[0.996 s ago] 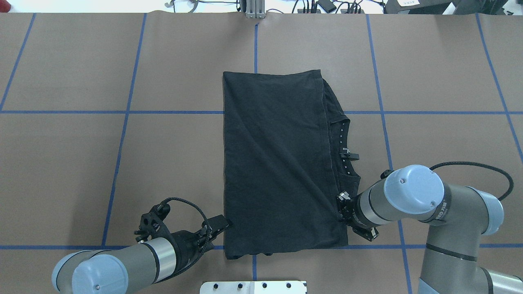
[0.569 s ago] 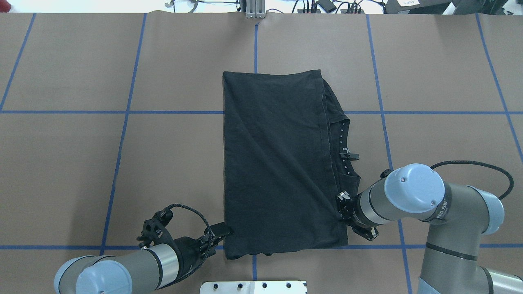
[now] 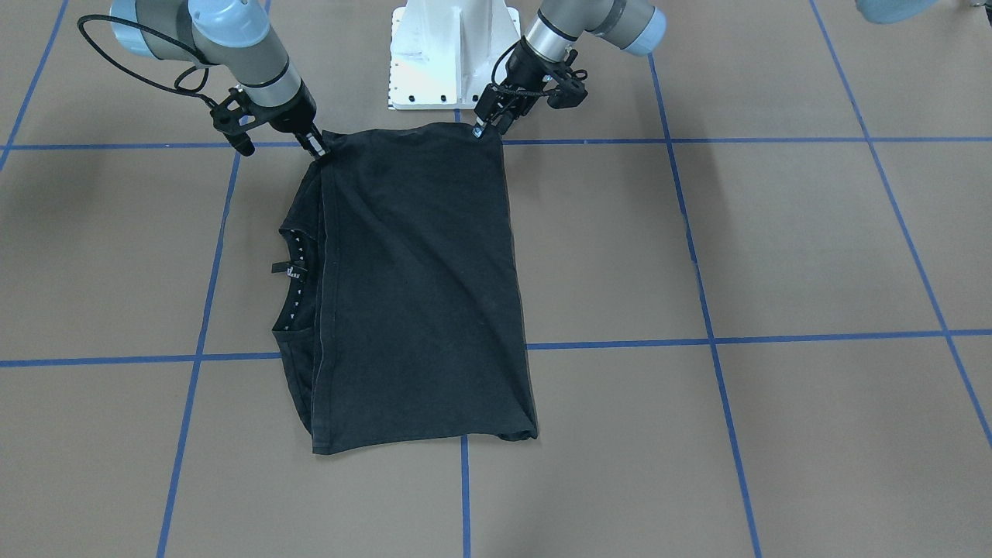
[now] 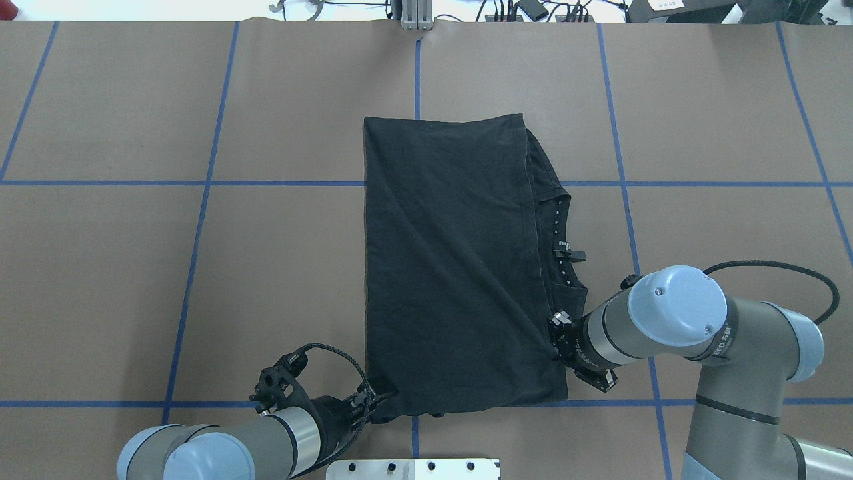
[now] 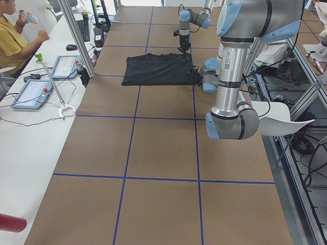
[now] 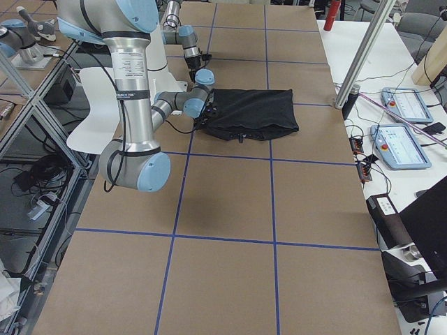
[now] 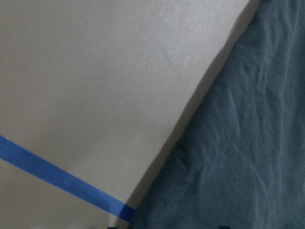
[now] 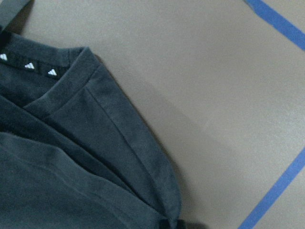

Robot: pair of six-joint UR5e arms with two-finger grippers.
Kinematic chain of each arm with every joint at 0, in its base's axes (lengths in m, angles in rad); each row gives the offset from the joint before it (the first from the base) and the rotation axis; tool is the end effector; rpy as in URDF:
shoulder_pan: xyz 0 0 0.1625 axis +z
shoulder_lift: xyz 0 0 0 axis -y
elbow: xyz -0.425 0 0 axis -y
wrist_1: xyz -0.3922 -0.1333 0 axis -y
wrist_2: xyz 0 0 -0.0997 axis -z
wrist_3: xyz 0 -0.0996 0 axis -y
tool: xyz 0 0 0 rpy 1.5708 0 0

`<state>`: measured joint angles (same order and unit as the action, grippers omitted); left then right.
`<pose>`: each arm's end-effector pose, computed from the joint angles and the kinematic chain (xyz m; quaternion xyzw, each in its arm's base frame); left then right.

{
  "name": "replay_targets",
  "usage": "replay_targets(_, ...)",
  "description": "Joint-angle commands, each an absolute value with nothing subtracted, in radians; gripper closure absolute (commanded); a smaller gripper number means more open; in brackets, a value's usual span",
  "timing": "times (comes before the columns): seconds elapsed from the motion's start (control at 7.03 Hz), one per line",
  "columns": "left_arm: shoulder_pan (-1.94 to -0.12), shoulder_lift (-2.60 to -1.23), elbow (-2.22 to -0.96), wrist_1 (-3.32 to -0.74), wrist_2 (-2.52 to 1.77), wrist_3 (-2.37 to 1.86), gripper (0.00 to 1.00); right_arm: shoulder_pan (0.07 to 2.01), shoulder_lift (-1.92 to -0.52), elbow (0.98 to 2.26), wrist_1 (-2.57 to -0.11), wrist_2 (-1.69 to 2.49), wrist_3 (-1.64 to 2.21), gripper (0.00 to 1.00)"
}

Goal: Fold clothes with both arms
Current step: 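Grasp the other hem corner with the left gripper while the right holds its corner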

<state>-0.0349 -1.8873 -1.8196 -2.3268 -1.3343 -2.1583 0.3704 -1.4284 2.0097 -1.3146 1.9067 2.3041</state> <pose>0.5761 -0.1768 0.2836 -0.0766 0.6116 -0.3090 0.7242 -0.4527 -0.2836 0.3567 -0.2226 -0.3668 0.4143 0.8027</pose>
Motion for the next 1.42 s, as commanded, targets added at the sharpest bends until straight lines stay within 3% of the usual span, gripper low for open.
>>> replay_targets(0.0,-0.034,-1.890,-1.816,-2.321,-1.335,-2.158,0.26,0.373,-1.430,2.011,-1.315,1.907,2.304,1.00)
replay_targets(0.14,-0.034,-1.884,-1.816,-2.321,-1.336,-2.158,0.26,0.373,-1.430,2.011,-1.315,1.907,2.304,1.00)
replay_targets(0.28,-0.035,-1.884,-1.816,-2.321,-1.336,-2.158,0.32,0.373,-1.428,2.011,-1.315,1.907,2.304,1.00)
replay_targets(0.43,-0.035,-1.884,-1.818,-2.321,-1.336,-2.160,0.46,0.373,-1.428,2.011,-1.315,1.907,2.304,1.00)
replay_targets(0.57,-0.035,-1.890,-1.816,-2.319,-1.336,-2.163,0.69,0.373,-1.430,2.011,-1.315,1.907,2.304,1.00)
replay_targets(0.71,-0.035,-1.888,-1.816,-2.319,-1.336,-2.163,1.00,0.374,-1.430,2.011,-1.315,1.907,2.304,1.00)
replay_targets(1.14,-0.043,-1.844,-1.908,-2.318,-1.339,-2.158,1.00,0.376,-1.430,2.020,-1.315,1.911,2.303,1.00)
replay_targets(1.28,-0.043,-1.791,-2.010,-2.318,-1.342,-2.157,1.00,0.408,-1.430,2.052,-1.315,1.958,2.303,1.00)
